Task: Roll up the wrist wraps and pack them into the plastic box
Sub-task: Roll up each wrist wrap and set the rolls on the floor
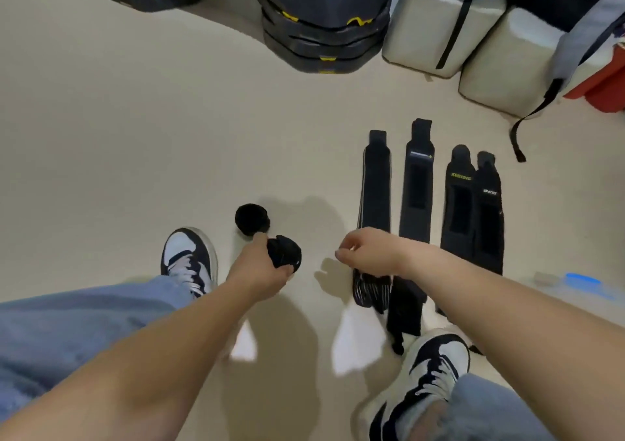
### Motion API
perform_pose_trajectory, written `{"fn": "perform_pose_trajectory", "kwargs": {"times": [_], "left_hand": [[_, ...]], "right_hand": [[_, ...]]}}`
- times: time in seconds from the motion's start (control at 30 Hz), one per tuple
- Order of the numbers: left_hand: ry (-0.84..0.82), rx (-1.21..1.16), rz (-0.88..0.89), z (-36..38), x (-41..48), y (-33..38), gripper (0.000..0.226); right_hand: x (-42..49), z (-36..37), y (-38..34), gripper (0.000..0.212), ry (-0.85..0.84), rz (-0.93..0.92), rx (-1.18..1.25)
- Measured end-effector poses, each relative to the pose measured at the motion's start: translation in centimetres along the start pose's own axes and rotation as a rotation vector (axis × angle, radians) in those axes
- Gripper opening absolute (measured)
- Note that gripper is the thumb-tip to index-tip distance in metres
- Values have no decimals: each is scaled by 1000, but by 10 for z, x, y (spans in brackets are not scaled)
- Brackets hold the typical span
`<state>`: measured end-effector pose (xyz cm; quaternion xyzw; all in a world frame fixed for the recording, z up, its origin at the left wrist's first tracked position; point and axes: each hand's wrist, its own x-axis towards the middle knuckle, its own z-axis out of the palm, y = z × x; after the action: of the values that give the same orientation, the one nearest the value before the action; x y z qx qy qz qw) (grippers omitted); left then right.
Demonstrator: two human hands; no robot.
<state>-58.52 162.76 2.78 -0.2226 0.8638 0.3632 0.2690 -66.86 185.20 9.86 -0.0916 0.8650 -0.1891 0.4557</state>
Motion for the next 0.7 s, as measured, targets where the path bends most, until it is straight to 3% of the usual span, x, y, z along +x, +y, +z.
{"fn": "perform_pose_trajectory", "kwargs": {"times": [0.2, 0.43, 0.57, 0.7], "left_hand": [[103, -11, -147, -11, 37, -21, 74], [40, -18, -215, 8, 56, -26, 68], [92, 67, -228, 4, 49, -18, 68], [183, 105, -133, 6, 33, -2, 40]], "right_hand": [[46, 50, -28, 21, 198, 5, 567], [49, 72, -8, 22, 158, 105, 606], [38, 71, 5, 22, 200, 133, 577], [28, 74, 25, 24, 222, 197, 528]]}}
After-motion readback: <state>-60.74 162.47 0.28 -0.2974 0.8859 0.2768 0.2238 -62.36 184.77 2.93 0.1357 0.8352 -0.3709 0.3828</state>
